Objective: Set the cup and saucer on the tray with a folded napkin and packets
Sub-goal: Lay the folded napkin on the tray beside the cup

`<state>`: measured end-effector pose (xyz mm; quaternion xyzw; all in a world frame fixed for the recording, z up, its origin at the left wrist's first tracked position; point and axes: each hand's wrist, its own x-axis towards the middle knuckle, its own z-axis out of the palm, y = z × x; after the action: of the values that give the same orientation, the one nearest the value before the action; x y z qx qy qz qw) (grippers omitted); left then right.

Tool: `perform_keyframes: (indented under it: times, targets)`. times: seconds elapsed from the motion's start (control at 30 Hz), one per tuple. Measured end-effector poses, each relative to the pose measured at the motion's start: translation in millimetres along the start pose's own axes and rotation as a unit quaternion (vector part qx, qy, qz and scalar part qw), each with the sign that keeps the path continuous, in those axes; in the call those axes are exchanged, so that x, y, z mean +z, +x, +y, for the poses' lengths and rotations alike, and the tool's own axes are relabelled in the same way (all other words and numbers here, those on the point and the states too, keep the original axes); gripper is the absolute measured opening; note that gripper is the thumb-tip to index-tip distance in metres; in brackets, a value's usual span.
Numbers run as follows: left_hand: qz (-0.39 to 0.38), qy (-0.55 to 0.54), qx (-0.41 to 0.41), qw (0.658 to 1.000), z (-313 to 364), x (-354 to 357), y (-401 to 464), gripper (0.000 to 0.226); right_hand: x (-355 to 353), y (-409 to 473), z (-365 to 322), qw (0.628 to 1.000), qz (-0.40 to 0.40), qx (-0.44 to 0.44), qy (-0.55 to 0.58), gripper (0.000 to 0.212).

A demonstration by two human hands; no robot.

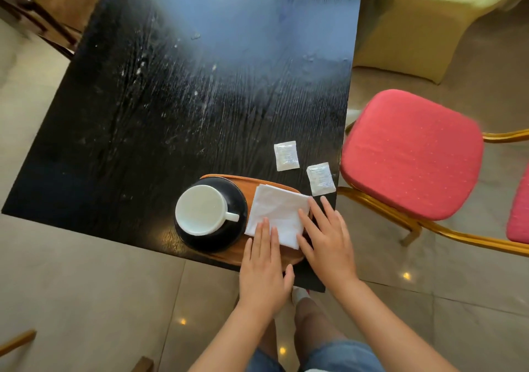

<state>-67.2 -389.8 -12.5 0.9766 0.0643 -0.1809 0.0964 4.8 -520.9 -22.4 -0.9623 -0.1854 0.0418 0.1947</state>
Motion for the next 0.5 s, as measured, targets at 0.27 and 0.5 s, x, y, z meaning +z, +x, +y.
perform_keyframes:
  times: [0.27, 0.5]
  targets:
    - [0.031, -0.001, 0.017, 0.999, -4.2, 5.4, -1.8, 0.073, 5.2, 5.9, -5.8, 0.994, -0.05, -0.01, -0.097, 0.056]
    - [0.043, -0.001, 0.038, 0.998, -9.5, 7.1, 1.1, 0.069, 5.8, 5.1, -7.0, 0.99, -0.053, -0.006, -0.131, 0.057]
